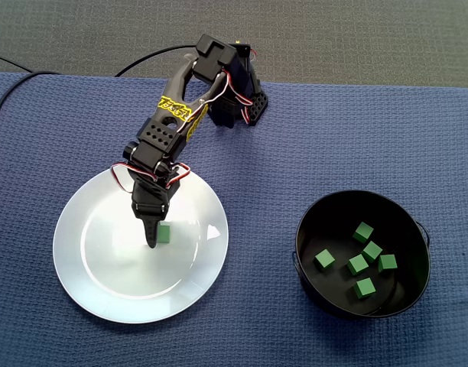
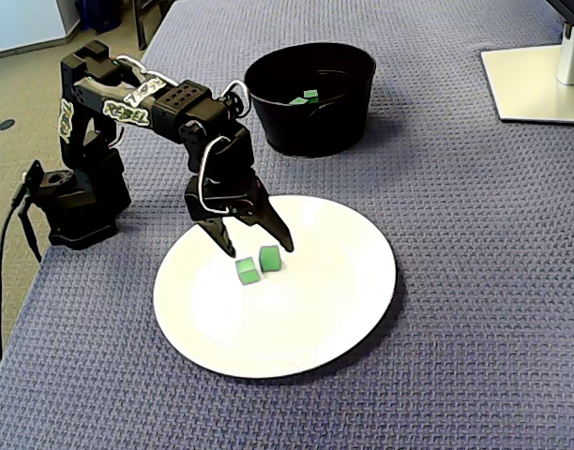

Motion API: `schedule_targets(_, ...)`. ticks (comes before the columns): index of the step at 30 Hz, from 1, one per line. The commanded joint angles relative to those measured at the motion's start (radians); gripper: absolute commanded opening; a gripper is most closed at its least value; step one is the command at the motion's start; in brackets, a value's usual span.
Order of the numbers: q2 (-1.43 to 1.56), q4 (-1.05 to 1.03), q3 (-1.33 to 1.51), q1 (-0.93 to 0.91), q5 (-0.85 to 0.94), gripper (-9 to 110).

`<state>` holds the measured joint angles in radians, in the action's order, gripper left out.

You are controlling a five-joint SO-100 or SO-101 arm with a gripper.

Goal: Pick up the items on the white plate and put them in the black container.

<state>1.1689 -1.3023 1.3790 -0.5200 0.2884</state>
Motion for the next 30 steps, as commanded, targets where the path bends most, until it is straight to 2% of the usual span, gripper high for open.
schedule_targets(1,0.003,0.026,-0.023,-0.006,0.017,30)
schedule_targets(30,0.005,-0.005,0.000,0.037,0.000,28)
